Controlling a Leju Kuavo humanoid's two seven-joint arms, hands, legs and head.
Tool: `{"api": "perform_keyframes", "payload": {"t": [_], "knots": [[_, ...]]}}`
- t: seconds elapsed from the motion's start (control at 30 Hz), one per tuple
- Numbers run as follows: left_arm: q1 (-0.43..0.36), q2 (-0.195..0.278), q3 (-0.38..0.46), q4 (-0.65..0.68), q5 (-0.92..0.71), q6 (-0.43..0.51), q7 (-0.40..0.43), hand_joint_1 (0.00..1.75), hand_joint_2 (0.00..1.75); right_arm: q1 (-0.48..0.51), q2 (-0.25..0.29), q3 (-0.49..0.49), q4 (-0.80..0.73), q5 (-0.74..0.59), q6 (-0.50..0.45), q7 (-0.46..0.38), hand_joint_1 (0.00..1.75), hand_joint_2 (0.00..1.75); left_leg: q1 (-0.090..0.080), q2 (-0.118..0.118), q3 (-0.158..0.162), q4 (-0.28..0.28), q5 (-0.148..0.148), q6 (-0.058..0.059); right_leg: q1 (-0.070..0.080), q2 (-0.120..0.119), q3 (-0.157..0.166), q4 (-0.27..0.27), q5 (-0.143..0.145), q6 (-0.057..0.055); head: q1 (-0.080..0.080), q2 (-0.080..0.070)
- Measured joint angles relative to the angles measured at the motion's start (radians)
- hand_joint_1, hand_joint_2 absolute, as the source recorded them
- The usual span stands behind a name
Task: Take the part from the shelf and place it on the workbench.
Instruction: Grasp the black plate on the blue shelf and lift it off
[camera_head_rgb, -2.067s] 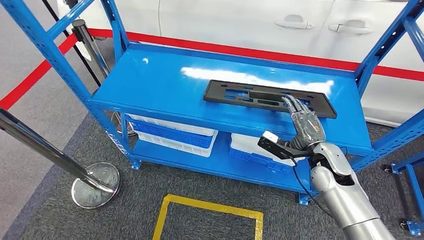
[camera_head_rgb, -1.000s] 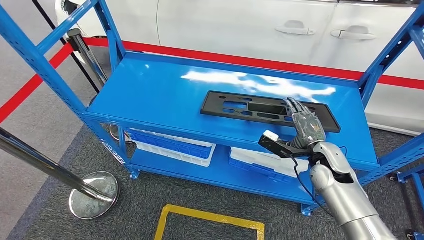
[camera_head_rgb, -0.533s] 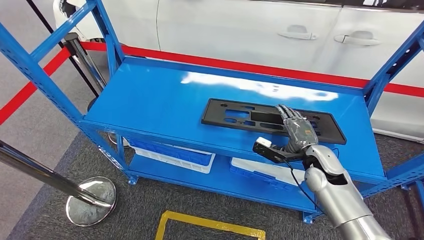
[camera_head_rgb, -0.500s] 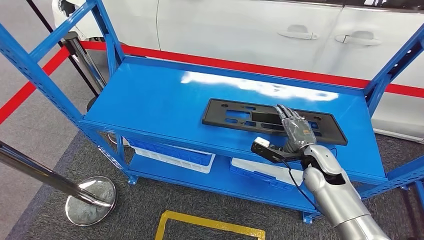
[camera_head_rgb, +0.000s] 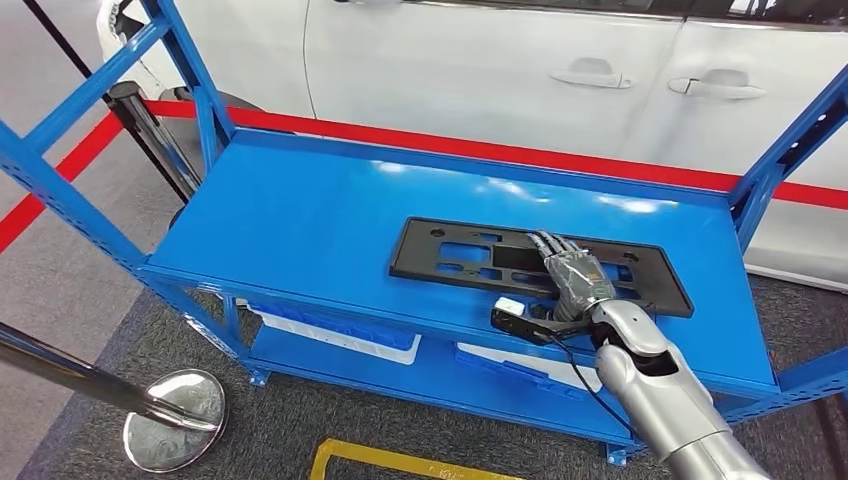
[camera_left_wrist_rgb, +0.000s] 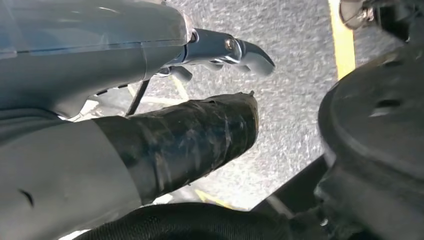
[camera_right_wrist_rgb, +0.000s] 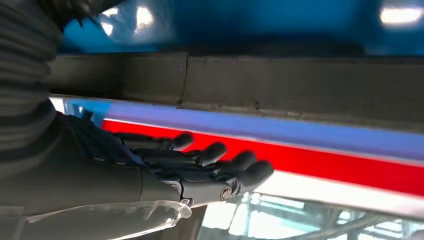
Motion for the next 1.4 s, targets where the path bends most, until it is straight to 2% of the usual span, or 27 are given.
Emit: {"api": "perform_keyframes", "payload": {"t": [0.2,0.43,0.57,0.93,1.03,1.13,1.3,1.4], "knots": [[0.0,0.013,0.0,0.0,-0.005,-0.012,-0.002,0.0,0.0,-0.015,0.0,0.039,0.023,-0.003,0.02,-0.006,1.75,1.75,0.003,0.001,0.019,-0.019,-0.006,-0.001,0.003,0.001,0.01,-0.002,-0.011,-0.01,0.0,0.0],[0.001,0.017,0.001,0.0,-0.007,-0.014,-0.003,0.0,0.0,-0.024,-0.001,0.053,0.037,-0.006,0.016,-0.013,1.75,1.75,0.004,0.001,0.02,-0.023,-0.005,-0.011,0.005,0.0,0.016,-0.002,-0.012,-0.011,0.0,0.0],[0.001,0.018,0.002,0.0,-0.009,-0.015,-0.004,0.0,1.75,-0.028,-0.003,0.056,0.037,-0.012,0.016,-0.014,1.75,1.75,0.004,0.001,0.023,-0.023,-0.006,-0.014,0.005,0.0,0.021,-0.002,-0.012,-0.011,0.0,0.0],[0.003,0.021,0.004,0.0,-0.022,-0.019,-0.017,0.0,1.75,-0.02,-0.04,0.069,-0.015,-0.075,0.012,-0.059,1.75,1.75,0.002,0.003,0.026,-0.019,-0.009,-0.015,0.004,0.001,0.026,-0.004,-0.012,-0.011,0.0,0.0],[0.005,0.023,0.008,0.0,-0.024,-0.017,-0.019,0.0,1.75,-0.007,-0.062,0.069,-0.061,-0.079,-0.024,-0.071,1.75,1.75,0.002,0.003,0.026,-0.019,-0.009,-0.015,0.004,0.001,0.026,-0.004,-0.012,-0.011,0.0,0.0],[0.009,0.02,0.018,0.0,-0.02,-0.001,-0.018,0.0,1.75,0.028,-0.082,0.058,-0.138,-0.017,-0.142,-0.05,1.75,1.75,0.002,0.002,0.026,-0.018,-0.009,-0.015,0.004,0.0,0.025,-0.004,-0.012,-0.011,0.0,0.0],[0.013,0.0,0.029,0.0,-0.01,0.037,0.003,0.0,1.75,0.121,-0.093,-0.015,-0.307,0.333,-0.504,0.015,1.75,1.75,0.0,0.001,0.022,-0.01,-0.013,-0.008,0.0,-0.001,0.023,-0.007,-0.012,-0.008,0.0,0.0],[0.013,-0.004,0.034,0.0,-0.012,0.038,0.006,0.0,1.75,0.168,-0.1,-0.04,-0.389,0.453,-0.607,0.027,1.75,1.75,-0.001,0.001,0.021,-0.007,-0.013,-0.001,-0.001,-0.001,0.024,-0.008,-0.008,-0.002,0.0,0.0]]}}
